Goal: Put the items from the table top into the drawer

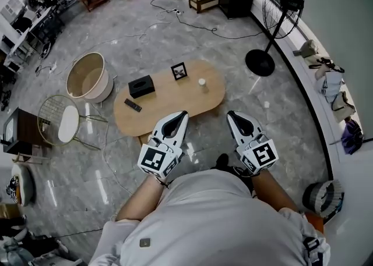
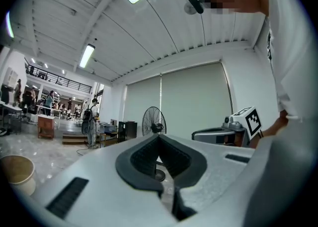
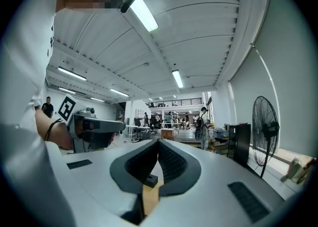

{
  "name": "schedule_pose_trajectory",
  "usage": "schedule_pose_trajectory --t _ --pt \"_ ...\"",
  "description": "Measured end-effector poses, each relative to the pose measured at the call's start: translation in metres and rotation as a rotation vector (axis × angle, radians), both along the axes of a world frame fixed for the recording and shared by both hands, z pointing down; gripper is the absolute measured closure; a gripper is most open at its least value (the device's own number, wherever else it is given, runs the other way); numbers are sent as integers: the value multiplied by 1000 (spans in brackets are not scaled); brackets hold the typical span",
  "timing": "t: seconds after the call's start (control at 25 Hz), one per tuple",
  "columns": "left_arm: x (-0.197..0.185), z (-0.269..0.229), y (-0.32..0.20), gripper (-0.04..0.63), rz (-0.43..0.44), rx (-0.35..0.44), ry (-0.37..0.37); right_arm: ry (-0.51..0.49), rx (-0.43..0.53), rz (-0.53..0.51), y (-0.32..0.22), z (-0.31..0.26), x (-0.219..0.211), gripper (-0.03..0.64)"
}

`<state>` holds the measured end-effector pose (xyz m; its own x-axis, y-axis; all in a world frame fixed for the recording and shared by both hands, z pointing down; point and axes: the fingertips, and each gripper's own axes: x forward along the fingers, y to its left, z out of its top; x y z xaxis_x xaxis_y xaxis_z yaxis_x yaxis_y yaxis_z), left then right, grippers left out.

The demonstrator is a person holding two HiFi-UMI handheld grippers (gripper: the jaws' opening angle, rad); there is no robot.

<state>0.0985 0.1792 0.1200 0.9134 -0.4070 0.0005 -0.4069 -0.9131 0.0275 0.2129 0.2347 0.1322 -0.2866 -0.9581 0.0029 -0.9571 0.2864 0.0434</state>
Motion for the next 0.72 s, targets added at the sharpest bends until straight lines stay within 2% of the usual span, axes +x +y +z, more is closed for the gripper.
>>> schedule_pose_trajectory --t 0.2,0.4,0.72 --pt "73 2 -4 586 7 3 -8 -9 -4 -1 -2 2 74 591" --pt "125 1 -9 586 -2 -7 -7 -10 -15 -9 -2 0 129 591" --pt "170 10 -22 586 -11 -29 -33 -39 -42 -16 -15 10 177 591"
